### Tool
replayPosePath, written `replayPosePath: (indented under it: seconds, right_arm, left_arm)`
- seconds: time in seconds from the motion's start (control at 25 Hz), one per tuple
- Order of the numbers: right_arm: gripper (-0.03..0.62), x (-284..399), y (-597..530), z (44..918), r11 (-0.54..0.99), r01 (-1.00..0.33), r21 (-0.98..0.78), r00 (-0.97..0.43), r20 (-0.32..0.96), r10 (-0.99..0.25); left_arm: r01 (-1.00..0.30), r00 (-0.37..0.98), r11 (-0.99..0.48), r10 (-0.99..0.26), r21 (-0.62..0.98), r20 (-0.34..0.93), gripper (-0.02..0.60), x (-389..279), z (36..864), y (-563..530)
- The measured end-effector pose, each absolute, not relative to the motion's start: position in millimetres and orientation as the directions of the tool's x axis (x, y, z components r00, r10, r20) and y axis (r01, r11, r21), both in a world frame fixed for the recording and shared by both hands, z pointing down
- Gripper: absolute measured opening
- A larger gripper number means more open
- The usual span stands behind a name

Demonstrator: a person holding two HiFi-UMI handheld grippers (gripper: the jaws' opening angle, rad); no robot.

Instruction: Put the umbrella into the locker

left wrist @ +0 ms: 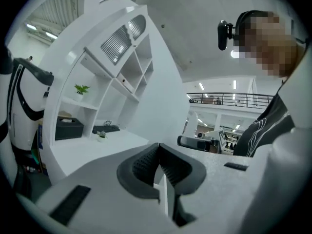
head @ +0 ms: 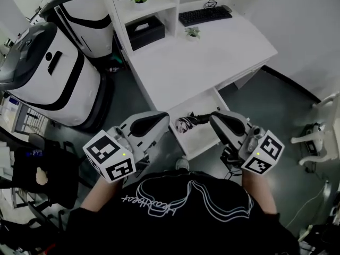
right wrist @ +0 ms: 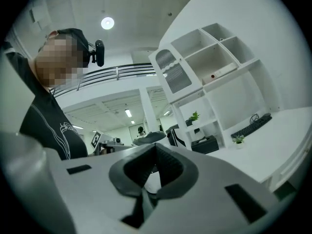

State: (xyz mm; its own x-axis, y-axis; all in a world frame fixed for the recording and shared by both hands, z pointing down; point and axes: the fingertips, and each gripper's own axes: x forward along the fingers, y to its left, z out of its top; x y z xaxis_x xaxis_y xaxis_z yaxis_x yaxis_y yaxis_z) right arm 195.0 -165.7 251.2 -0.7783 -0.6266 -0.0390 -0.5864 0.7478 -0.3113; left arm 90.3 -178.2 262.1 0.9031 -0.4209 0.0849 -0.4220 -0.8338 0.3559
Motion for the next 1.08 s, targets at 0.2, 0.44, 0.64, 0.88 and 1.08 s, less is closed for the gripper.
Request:
replayPosePath:
  seconds: [0.2, 0.44, 0.64, 0.88, 1.08]
  right_arm:
    - [0.003, 187, -156, 242, 0.757, -0.597, -0.267, -0.779, -0.032, -0.626]
    - [0.003, 190, -152, 243, 0.741, -0.618, -0.261, -0.765, -0.019, -0.644]
    - [0.003, 187, -153, 258, 0.733, -0.628, -0.261, -0.763, 0.023, -0.646]
    - [0.003, 192, -159, 275, 0.718, -0.641, -0.273, -0.757, 0.066, -0.65]
    - [0.003, 195, -164, 282, 0.716, -0.646, -0.267, -0.754, 0.077, -0.652]
  left_arm:
    - [-0.417, 0.904, -0.853, -0.425, 0.313, 0.046, 0.006, 88, 242, -175]
    - [-0.4, 0.91, -0.856, -0.412, 0.328, 0.034, 0.006, 90, 243, -171]
    - [-0.397, 0.913, -0.849, -0.405, 0.35, 0.051, 0.006, 92, 255, -173]
    - [-0.405, 0.909, -0.831, -0.41, 0.381, 0.073, 0.006, 97, 268, -179]
    - [-0.402, 0.911, -0.833, -0.403, 0.38, 0.081, 0.006, 103, 273, -185]
